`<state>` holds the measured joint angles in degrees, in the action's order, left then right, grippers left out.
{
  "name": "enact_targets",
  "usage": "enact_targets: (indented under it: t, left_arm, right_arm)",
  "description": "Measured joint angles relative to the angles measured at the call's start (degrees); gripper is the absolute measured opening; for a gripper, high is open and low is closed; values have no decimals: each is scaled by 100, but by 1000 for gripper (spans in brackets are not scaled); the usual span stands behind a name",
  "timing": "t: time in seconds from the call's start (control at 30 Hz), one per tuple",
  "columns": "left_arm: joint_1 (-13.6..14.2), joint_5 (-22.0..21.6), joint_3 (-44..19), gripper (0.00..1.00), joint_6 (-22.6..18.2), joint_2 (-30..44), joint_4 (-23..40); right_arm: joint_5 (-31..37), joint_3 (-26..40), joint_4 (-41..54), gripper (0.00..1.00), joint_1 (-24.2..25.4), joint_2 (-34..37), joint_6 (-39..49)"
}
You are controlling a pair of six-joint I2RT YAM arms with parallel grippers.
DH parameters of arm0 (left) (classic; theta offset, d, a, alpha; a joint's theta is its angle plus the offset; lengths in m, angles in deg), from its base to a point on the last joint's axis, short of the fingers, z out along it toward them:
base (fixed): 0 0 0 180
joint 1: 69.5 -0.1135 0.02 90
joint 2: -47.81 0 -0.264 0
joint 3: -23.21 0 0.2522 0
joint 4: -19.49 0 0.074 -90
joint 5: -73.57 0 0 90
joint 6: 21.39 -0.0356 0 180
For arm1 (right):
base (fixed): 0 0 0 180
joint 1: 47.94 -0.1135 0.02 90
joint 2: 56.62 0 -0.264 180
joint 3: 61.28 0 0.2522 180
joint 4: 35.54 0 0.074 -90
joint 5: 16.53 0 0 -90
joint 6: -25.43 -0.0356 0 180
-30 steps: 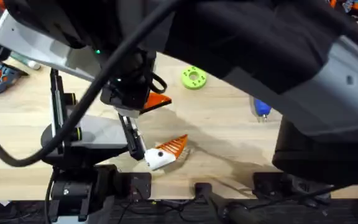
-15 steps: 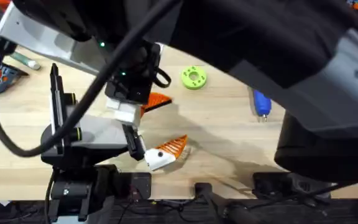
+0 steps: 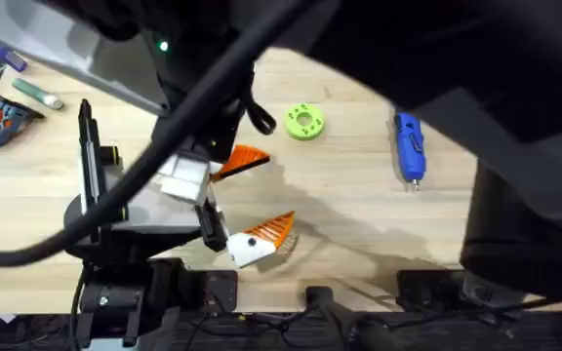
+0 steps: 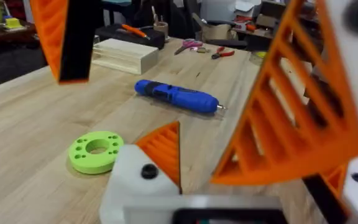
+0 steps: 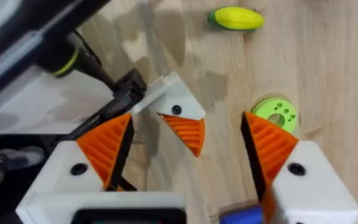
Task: Pick up the gripper from the table and insert it into the empty holder that is missing its gripper. Then pick up a screw, insert it into the mounting hole, and use the screwdriver to tighten it. Finally, clean up the table by picking up the vegetable and placing it into the bucket.
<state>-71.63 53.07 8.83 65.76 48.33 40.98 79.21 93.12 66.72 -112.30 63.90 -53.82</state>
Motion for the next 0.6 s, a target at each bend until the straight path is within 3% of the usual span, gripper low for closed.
enact_targets:
  t: [0.6]
  left_arm:
    - [0, 0, 0, 987, -15, 0, 1]
  right_arm:
    - [-343, 0, -163, 994, 586, -422, -651]
